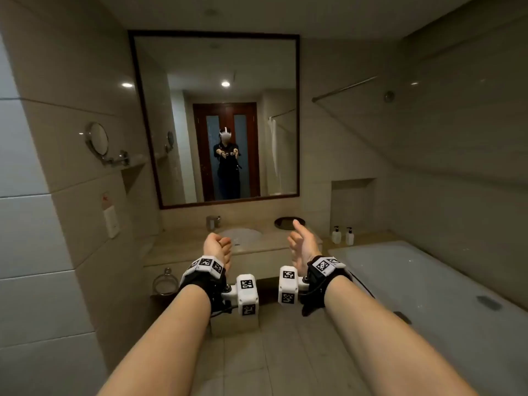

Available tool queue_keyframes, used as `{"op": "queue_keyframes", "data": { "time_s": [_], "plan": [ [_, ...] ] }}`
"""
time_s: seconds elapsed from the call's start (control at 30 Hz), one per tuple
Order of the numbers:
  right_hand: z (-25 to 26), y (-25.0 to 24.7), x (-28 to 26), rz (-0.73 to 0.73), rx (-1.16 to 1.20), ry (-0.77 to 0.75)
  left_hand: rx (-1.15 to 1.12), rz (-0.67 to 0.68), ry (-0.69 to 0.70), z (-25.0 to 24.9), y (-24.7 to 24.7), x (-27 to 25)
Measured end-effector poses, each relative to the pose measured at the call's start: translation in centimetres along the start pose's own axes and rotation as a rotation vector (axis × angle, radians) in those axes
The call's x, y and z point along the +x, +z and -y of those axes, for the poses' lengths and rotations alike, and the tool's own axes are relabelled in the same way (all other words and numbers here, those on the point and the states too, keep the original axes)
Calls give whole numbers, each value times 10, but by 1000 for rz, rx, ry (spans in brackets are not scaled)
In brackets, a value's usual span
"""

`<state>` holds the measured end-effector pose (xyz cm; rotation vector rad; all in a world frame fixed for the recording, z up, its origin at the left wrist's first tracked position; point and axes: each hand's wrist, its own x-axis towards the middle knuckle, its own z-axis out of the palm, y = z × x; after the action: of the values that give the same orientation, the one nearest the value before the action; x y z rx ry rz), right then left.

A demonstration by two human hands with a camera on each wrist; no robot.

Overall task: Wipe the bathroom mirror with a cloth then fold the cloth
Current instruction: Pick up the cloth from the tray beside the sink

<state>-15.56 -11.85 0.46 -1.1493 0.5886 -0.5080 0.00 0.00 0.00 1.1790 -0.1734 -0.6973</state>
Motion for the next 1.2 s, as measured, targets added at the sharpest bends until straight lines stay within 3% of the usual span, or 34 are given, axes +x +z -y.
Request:
{"op": "queue_keyframes", "data": {
  "time_s": [0.27,0.37,0.47,0.8,1.03,1.2],
  "plan": [
    [-15,-17,36,-154,8,-11,100,83,-83,31,25,55],
    [-17,-32,67,-182,14,-13,98,195,-108,48,41,86],
    [-20,-50,105,-185,20,-9,133,215,-106,65,59,125],
    [-25,-130,294,-211,-31,122,181,18,-143,107,139,291],
    [-6,-159,421,-186,-52,176,137,-6,-152,110,191,402],
    [-8,-180,519,-195,-78,178,157,59,-224,128,214,498]
  ]
}}
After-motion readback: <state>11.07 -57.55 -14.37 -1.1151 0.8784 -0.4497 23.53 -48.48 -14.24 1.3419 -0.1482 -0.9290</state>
